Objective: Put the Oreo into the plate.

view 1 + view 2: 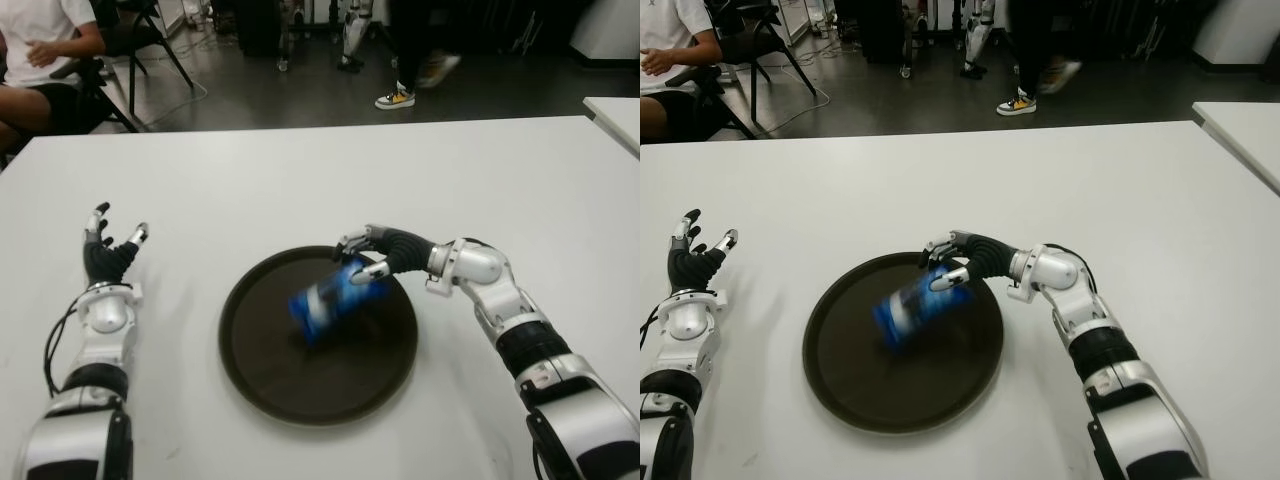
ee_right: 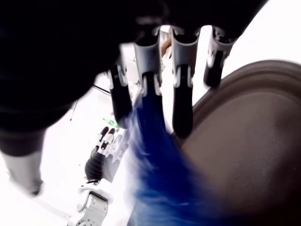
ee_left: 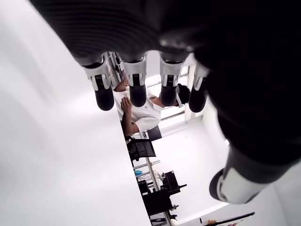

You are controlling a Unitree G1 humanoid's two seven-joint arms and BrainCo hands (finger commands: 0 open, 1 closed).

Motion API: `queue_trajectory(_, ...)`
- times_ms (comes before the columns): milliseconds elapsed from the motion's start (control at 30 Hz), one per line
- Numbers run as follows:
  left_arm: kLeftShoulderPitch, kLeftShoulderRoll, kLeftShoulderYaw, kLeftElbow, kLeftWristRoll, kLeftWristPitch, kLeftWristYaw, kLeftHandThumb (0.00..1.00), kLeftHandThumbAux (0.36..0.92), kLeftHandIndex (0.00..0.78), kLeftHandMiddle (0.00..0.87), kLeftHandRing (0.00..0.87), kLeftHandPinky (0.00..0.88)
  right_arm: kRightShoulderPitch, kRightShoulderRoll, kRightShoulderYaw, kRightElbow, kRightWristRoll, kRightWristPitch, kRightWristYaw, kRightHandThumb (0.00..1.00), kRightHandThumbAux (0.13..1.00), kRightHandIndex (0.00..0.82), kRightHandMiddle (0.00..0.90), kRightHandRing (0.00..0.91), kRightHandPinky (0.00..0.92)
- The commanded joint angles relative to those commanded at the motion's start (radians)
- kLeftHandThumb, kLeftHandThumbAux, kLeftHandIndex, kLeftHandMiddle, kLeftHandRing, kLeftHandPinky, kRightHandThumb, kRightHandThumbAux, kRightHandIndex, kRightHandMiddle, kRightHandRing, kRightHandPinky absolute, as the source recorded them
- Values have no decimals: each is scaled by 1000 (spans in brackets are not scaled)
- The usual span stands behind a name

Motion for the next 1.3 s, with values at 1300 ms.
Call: queue_trajectory(1300,8,1,-6,-11,2,2,-5,0,717,0,0,0,0,-1,-19,-48,21,2,-49,-51,0,589,0,0,0,0)
